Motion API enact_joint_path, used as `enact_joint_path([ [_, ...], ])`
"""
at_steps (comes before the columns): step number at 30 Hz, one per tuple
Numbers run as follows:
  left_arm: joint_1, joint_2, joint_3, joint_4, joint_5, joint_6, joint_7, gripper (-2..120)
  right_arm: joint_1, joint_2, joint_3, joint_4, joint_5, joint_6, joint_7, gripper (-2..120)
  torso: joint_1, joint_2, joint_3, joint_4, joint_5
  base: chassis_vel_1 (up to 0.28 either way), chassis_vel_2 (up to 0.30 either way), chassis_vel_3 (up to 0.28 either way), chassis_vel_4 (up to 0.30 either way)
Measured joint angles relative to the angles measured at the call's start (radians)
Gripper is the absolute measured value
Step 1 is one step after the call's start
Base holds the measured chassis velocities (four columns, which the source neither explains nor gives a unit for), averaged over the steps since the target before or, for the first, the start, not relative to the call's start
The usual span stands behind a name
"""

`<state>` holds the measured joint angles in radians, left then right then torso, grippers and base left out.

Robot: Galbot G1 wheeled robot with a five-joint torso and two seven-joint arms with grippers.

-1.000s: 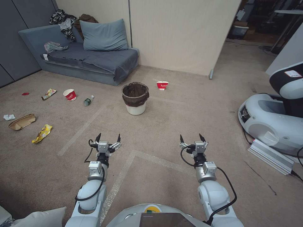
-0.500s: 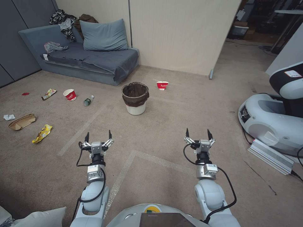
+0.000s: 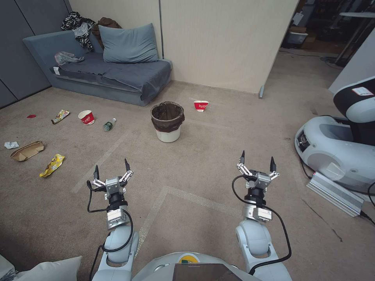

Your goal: Pick up the trash bin, then pick up the garbage from the floor and place it into the trash bin.

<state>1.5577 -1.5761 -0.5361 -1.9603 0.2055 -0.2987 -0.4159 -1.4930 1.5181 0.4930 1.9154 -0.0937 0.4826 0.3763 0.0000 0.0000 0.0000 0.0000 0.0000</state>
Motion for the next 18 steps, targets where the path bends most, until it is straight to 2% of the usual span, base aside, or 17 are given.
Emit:
enact_joint_path([
  [18,-0.003,0.001,0.003,0.0,-0.002,0.01,0.005,100,-0.004,-0.005,-0.001,0.009,0.0,-0.035,-0.003,100,0.0,0.0,0.0,0.0,0.0,0.0,0.0,0.0,0.0],
])
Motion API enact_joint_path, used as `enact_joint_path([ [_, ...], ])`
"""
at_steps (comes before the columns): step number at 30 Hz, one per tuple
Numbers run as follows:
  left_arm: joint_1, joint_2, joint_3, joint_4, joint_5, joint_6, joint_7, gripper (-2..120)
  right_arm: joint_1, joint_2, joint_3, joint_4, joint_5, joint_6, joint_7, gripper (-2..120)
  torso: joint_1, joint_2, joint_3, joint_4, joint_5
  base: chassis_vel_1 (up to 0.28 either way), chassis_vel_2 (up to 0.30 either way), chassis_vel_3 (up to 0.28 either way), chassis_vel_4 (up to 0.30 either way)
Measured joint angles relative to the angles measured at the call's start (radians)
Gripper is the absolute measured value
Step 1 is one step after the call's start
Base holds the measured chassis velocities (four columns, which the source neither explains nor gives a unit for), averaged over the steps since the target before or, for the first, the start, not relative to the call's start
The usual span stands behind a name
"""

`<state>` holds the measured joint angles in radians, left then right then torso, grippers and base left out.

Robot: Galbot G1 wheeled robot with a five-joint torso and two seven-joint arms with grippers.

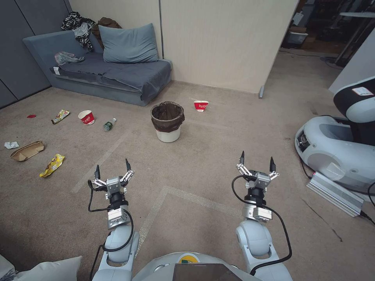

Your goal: Pick up the trash bin, then pick up the garbage from the floor and place it into the trash bin.

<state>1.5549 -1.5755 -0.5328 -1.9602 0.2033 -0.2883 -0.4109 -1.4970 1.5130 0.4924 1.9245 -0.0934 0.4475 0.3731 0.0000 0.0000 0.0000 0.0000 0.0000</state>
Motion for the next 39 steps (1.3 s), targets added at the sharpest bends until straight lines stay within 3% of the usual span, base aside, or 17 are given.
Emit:
enact_joint_path([
  [23,-0.001,-0.004,0.004,0.0,-0.002,0.01,0.002,100,0.007,-0.012,0.003,0.005,0.001,-0.014,-0.011,100,0.0,0.0,0.0,-0.0001,0.0,0.0,0.0,0.0,0.0],
  [39,0.001,-0.006,0.004,0.0,0.001,0.009,0.002,100,0.004,-0.011,0.002,0.008,-0.001,-0.013,-0.01,100,0.0,0.0,0.0,0.0002,-0.0002,-0.173,0.157,0.168,-0.168],
])
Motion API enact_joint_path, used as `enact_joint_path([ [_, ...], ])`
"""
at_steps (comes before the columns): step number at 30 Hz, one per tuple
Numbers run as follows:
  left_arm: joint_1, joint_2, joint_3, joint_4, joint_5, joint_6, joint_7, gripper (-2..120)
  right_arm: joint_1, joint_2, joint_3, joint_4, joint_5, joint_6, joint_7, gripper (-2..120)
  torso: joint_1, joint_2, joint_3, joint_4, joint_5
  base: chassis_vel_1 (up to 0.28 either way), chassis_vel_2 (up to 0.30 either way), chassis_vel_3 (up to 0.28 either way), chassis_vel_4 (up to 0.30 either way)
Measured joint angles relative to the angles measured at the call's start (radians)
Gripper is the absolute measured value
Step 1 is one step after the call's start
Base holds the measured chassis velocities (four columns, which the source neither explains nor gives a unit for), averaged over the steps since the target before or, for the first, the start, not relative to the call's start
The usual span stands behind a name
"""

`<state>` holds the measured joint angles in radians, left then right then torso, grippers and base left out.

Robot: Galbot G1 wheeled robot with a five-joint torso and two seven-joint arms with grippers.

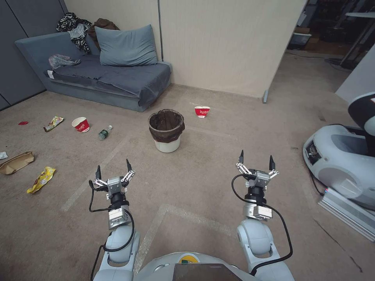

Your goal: Pick up the trash bin, then pick up the garbage from the floor and place it into the trash bin.

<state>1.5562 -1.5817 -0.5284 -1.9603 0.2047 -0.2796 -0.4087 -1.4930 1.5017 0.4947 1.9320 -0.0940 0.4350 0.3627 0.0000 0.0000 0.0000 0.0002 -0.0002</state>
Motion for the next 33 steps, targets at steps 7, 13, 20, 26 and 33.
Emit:
enact_joint_path([
  [7,0.0,-0.002,-0.001,-0.001,0.004,-0.002,0.0,100,0.001,0.0,-0.001,0.0,-0.002,0.002,0.001,100,0.0,0.0,0.0,0.0001,0.0006,-0.242,0.244,0.239,-0.253],
  [13,-0.001,-0.005,-0.001,0.0,0.007,-0.002,0.0,100,0.003,0.0,-0.001,-0.002,-0.002,0.004,0.002,100,0.0,0.0,0.0,0.0001,0.0004,-0.265,0.259,0.268,-0.262],
  [20,-0.001,-0.005,-0.002,0.0,0.007,-0.002,0.0,100,0.006,0.001,-0.003,-0.007,-0.004,0.004,0.003,100,0.0,0.0,0.0,-0.0001,0.0003,-0.242,0.229,0.244,-0.231],
  [26,-0.001,-0.004,-0.003,0.0,0.007,-0.002,0.0,100,0.008,0.003,-0.005,-0.011,-0.008,0.005,0.004,100,0.0,0.0,0.0,-0.0001,0.0005,-0.216,0.224,0.217,-0.227],
  [33,-0.002,0.0,-0.006,-0.003,0.004,-0.002,-0.002,100,0.018,0.006,-0.008,-0.023,-0.013,0.02,0.006,100,0.0,0.0,0.0,-0.0001,0.0,-0.198,0.176,0.187,-0.182],
])
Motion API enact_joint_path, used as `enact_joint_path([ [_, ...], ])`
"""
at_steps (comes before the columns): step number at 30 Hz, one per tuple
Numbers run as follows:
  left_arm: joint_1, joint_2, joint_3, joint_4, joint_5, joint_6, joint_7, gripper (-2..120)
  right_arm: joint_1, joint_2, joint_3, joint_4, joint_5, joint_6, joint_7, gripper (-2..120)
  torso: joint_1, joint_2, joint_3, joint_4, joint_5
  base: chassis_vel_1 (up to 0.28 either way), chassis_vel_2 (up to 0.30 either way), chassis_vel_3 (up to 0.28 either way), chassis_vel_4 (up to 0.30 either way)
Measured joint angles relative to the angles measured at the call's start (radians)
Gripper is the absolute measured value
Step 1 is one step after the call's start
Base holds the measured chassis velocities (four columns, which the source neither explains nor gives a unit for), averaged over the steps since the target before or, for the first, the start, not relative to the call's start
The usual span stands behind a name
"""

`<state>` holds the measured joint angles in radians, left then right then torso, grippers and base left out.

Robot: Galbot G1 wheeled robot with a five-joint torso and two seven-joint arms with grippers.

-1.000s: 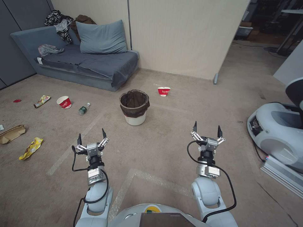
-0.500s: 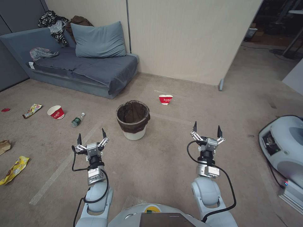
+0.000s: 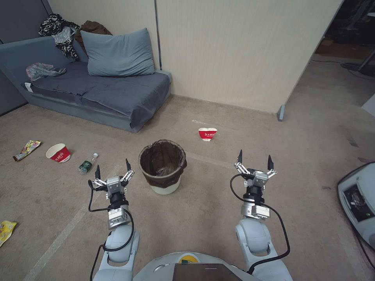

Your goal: Pick up the trash bin, then pick up the garbage from the floor and place it into the trash bin.

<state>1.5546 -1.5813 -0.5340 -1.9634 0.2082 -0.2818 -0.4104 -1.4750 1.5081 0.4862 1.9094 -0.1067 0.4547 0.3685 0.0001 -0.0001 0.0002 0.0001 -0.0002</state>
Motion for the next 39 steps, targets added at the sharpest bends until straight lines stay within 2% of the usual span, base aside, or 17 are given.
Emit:
enact_joint_path([
  [12,-0.006,0.002,0.001,-0.005,-0.007,0.0,-0.004,100,0.006,-0.006,0.002,-0.013,0.004,0.001,0.01,100,0.0,0.0,0.0,-0.0003,0.0001,-0.01,0.022,0.016,-0.007],
  [18,-0.023,0.043,-0.006,-0.018,-0.068,0.027,-0.004,100,0.011,-0.016,0.002,-0.019,0.018,0.0,0.012,100,0.0,0.0,0.0,-0.0001,0.0001,0.0,0.0,0.0,0.0],
  [26,-0.067,0.198,0.005,-0.021,-0.262,0.12,-0.008,100,0.012,-0.033,0.001,-0.026,0.04,-0.009,0.012,100,0.0,0.0,0.0,-0.0002,-0.0001,0.0,0.0,0.0,0.0],
  [27,-0.077,0.252,0.008,-0.018,-0.311,0.144,-0.011,100,0.012,-0.038,0.0,-0.029,0.044,-0.01,0.011,100,0.0,0.0,0.0,-0.0002,0.0,0.0,0.0,0.0,0.0],
  [29,-0.08,0.268,0.01,-0.014,-0.32,0.147,-0.012,100,0.012,-0.04,0.0,-0.029,0.046,-0.01,0.011,100,0.0,0.0,0.0,-0.0001,-0.0001,0.0,0.0,0.0,0.0],
  [30,-0.091,0.332,0.016,0.006,-0.338,0.153,-0.013,100,0.013,-0.044,-0.003,-0.032,0.051,-0.012,0.01,100,0.0,0.0,0.0,-0.0001,-0.0003,0.0,0.0,0.0,0.0],
  [31,-0.091,0.332,0.016,0.006,-0.338,0.153,-0.013,100,0.013,-0.044,-0.003,-0.032,0.051,-0.012,0.01,100,0.0,0.0,0.0,-0.0001,-0.0003,0.0,0.0,0.0,0.0],
  [33,-0.102,0.411,0.036,0.032,-0.4,0.176,-0.022,100,0.017,-0.047,-0.009,-0.035,0.055,-0.016,0.008,100,0.0,0.0,0.0,-0.0001,0.0,0.0,0.0,0.0,0.0],
  [34,-0.102,0.411,0.036,0.032,-0.4,0.176,-0.022,100,0.017,-0.047,-0.009,-0.035,0.055,-0.016,0.008,100,0.0,0.0,0.0,-0.0001,0.0,0.0,0.0,0.0,0.0],
  [37,-0.131,0.495,0.053,0.065,-0.491,0.219,-0.028,100,0.021,-0.052,-0.02,-0.036,0.062,-0.02,0.005,100,0.0,0.0,0.0,0.0,-0.0001,0.0,0.0,0.0,0.0],
  [39,-0.143,0.518,0.059,0.071,-0.526,0.238,-0.029,100,0.022,-0.054,-0.024,-0.036,0.063,-0.021,0.005,100,0.0,0.0,0.0,0.0001,-0.0003,0.0,0.0,0.0,0.0],
])
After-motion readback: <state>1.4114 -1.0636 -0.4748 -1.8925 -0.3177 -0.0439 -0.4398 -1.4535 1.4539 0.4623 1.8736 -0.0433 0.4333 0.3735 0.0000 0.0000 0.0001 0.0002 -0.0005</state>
